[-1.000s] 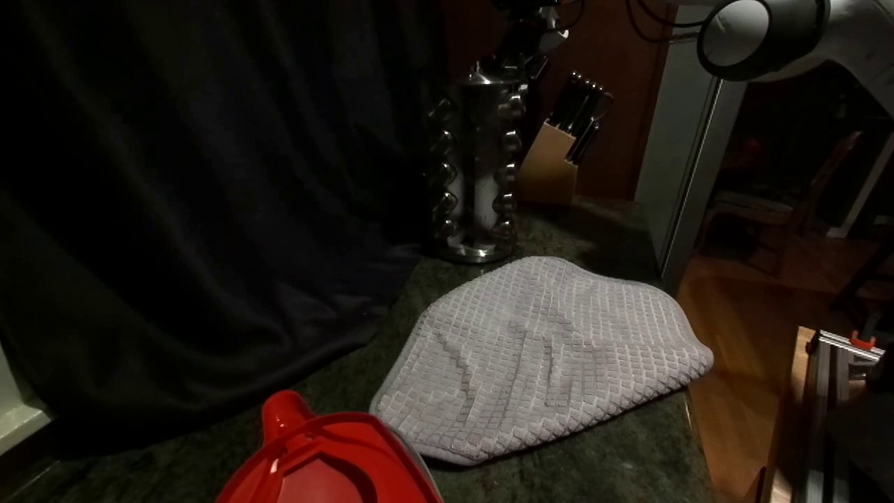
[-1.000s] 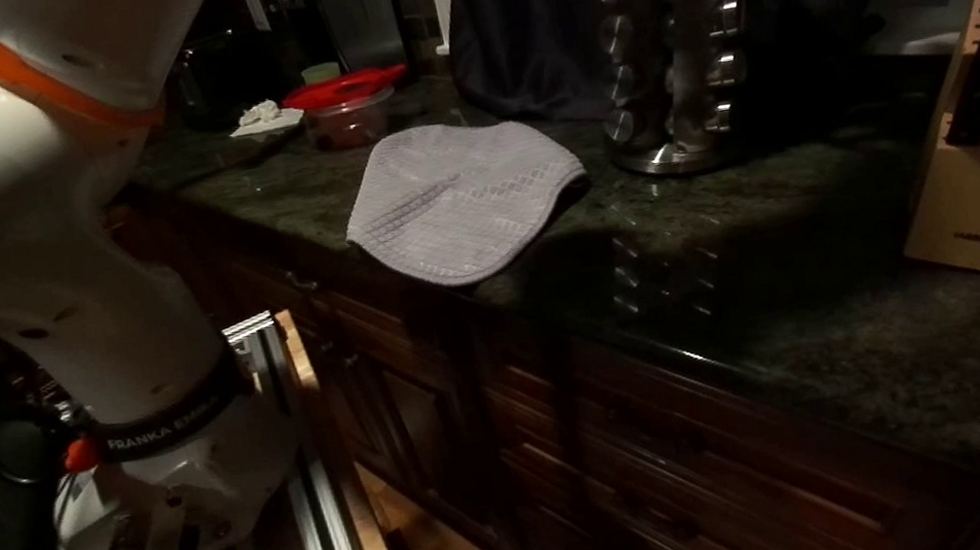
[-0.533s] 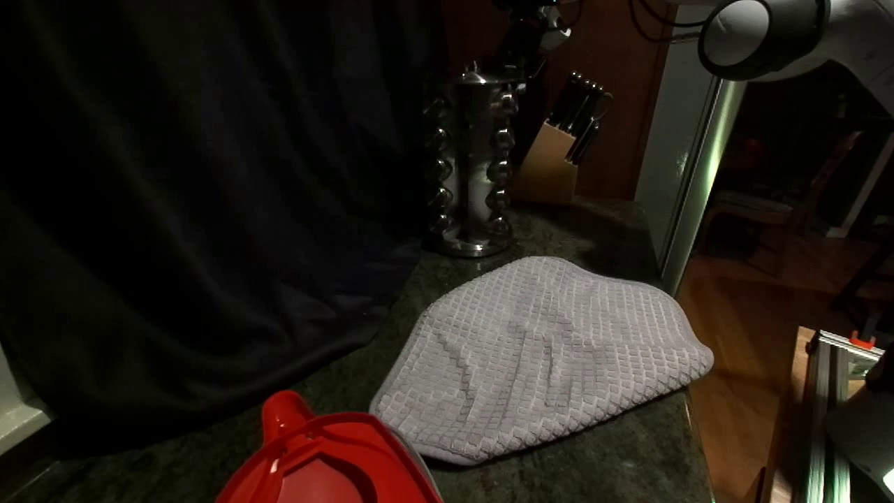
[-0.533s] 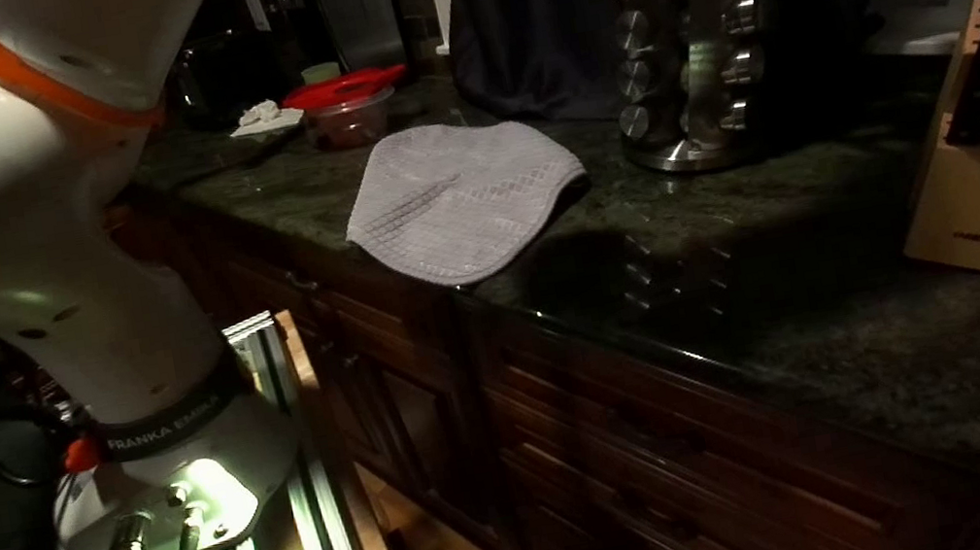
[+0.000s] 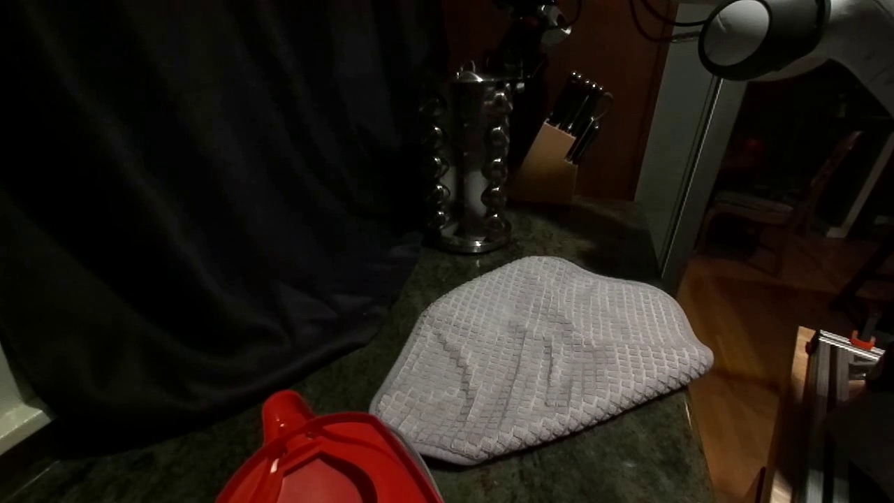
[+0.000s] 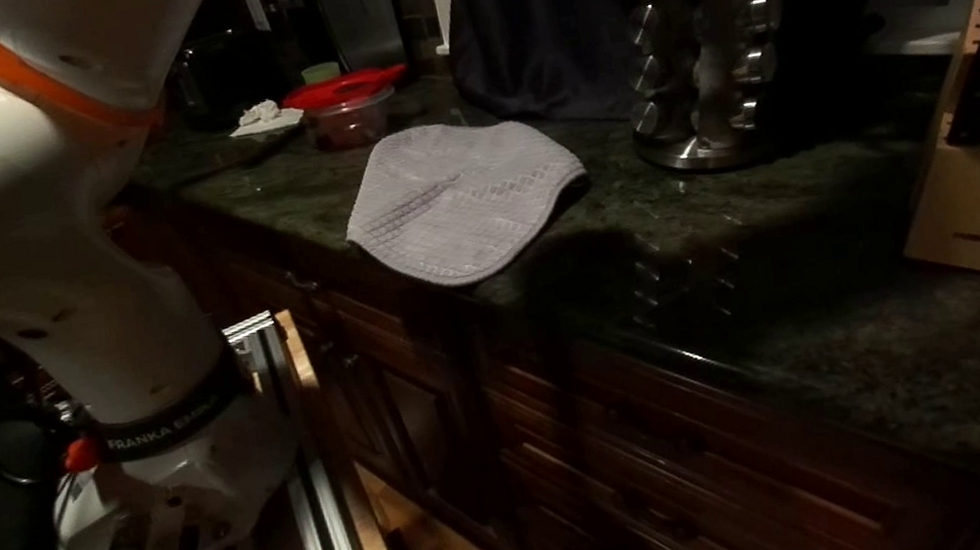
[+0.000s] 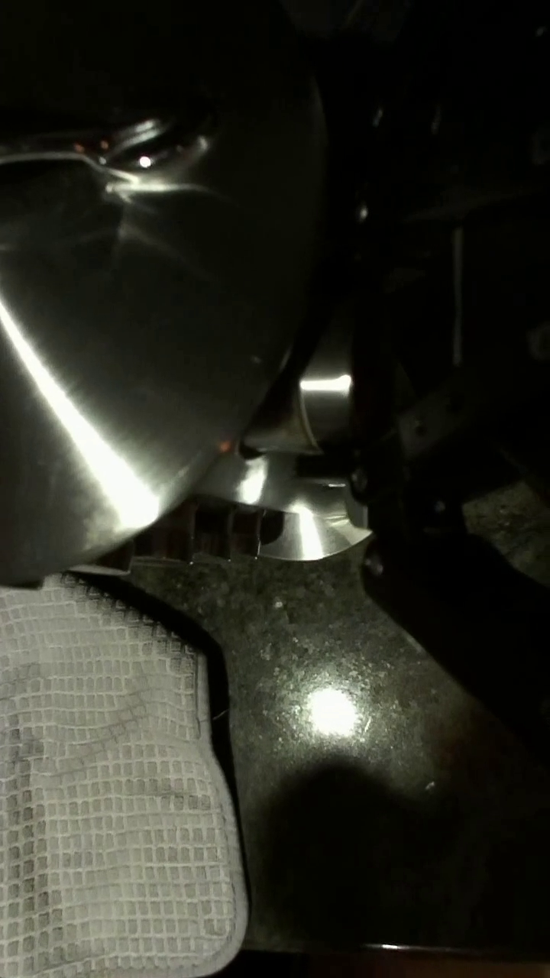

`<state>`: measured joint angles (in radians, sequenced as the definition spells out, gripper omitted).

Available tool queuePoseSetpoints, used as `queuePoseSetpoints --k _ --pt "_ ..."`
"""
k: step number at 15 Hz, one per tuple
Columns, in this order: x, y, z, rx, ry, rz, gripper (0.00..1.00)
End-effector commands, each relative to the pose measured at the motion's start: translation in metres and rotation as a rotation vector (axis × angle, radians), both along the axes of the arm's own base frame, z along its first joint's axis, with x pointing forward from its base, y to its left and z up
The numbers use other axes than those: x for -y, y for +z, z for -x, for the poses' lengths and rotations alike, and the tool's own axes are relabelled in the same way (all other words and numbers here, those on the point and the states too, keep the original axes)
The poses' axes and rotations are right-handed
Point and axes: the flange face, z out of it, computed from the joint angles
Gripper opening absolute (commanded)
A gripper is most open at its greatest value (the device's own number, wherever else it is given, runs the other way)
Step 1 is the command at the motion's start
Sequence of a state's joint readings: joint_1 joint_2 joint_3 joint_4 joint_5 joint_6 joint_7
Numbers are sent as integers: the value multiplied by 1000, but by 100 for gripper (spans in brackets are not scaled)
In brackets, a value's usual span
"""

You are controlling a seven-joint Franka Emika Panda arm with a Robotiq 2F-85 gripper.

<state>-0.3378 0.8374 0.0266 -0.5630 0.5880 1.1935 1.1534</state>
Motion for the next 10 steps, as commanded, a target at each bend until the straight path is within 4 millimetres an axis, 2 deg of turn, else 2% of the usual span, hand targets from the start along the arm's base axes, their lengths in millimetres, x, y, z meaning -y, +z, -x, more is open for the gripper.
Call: queuePoseSetpoints --k 1,4,7,10 --pt "10 26 4 23 -95 -33 25" --pt "16 20 2 -12 -161 -48 25" --pt "25 27 2 13 -197 -23 25" --pt "30 25 1 13 -220 -9 25"
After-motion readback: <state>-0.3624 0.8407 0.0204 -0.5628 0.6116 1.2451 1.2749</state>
